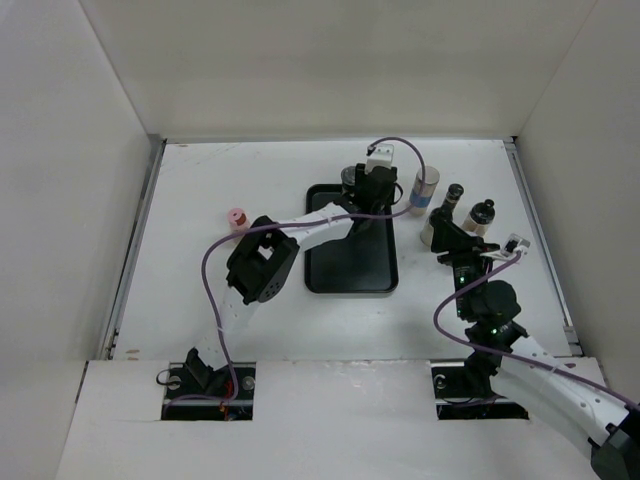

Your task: Organize the condiment bottles

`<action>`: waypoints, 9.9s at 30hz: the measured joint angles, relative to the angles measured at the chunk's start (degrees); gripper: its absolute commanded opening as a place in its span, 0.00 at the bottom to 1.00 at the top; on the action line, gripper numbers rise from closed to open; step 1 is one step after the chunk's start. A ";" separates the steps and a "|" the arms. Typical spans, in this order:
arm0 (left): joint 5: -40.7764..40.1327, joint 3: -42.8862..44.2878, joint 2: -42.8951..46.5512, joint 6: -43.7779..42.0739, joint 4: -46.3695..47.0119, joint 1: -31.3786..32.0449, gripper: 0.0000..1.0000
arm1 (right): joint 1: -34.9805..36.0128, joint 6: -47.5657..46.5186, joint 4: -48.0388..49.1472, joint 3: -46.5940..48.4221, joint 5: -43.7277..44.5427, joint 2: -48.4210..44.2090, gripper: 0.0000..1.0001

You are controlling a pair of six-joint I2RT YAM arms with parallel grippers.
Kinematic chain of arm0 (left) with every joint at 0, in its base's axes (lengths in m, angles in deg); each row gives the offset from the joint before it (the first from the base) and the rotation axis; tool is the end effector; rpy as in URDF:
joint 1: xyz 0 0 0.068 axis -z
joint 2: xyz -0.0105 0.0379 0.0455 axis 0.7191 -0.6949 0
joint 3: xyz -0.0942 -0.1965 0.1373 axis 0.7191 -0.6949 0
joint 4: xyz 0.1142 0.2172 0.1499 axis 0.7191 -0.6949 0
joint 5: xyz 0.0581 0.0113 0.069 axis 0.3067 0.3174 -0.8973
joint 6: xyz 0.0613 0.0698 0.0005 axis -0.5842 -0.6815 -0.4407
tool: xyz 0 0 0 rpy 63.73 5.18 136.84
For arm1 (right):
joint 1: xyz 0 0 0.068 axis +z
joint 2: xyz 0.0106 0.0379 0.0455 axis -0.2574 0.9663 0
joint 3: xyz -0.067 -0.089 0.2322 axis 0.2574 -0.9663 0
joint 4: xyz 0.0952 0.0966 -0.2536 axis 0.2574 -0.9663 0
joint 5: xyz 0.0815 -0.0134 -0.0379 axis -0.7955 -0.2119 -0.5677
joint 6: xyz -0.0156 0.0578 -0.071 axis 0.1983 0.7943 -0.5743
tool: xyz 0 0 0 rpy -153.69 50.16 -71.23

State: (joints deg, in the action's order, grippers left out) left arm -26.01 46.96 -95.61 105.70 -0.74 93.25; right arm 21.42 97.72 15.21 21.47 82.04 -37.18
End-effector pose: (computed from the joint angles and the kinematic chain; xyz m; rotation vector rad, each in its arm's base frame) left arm 0.4234 -0.3986 0.1701 0.1330 1.9280 -0.2840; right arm 0.2075 0.0913 0.2581 0.4998 1.2408 0.6096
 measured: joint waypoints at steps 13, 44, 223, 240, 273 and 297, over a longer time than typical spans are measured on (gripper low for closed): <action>-0.07 1.79 -1.75 -2.45 0.66 -0.11 0.76 | -0.33 0.00 0.00 0.00 0.00 0.04 0.52; -0.74 -41.16 50.53 7.58 6.16 -13.40 0.65 | 1.49 -0.26 -1.05 1.03 -1.60 6.08 0.53; 8.83 -88.37 62.99 29.18 30.42 -20.52 0.79 | 4.48 -18.10 -33.75 55.52 -10.69 65.85 0.53; 9.57 -88.37 62.58 29.40 30.42 -20.59 0.79 | 3.04 -19.69 -31.47 58.73 -9.31 70.77 0.55; 10.29 -88.35 61.90 29.62 30.45 -20.63 0.79 | -7.28 -13.53 -30.56 39.93 -7.37 36.83 0.97; 10.27 -88.35 61.92 29.64 30.45 -20.61 0.79 | -20.65 -10.27 -40.06 33.66 -6.36 46.47 0.88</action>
State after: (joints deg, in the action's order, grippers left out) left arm -15.74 -41.39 -33.69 135.34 29.71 72.63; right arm 0.77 87.45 -24.85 55.13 75.68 9.28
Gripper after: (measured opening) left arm 0.786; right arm 0.891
